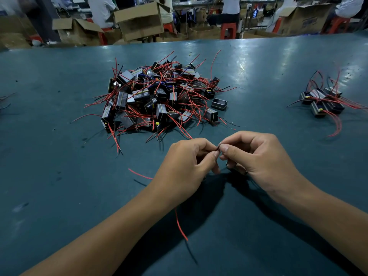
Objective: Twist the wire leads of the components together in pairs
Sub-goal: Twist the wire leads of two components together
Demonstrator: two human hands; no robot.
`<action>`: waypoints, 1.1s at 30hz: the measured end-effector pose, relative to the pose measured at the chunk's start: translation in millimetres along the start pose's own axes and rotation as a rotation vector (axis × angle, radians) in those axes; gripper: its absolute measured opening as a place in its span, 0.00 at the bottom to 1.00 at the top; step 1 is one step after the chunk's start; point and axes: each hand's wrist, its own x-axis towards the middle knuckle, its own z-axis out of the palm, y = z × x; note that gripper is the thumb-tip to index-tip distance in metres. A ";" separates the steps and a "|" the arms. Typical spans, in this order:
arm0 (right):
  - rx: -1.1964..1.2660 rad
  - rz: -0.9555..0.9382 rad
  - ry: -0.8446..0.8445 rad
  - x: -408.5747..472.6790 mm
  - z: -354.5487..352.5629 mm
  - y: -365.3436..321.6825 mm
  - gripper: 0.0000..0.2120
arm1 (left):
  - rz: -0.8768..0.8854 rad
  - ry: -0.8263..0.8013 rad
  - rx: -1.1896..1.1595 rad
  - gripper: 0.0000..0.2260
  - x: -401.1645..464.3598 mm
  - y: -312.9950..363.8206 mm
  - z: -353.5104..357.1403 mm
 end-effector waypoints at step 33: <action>-0.376 -0.191 -0.168 0.4 -3.4 -2.1 0.04 | 0.172 0.016 0.276 0.09 5.0 4.3 -14.0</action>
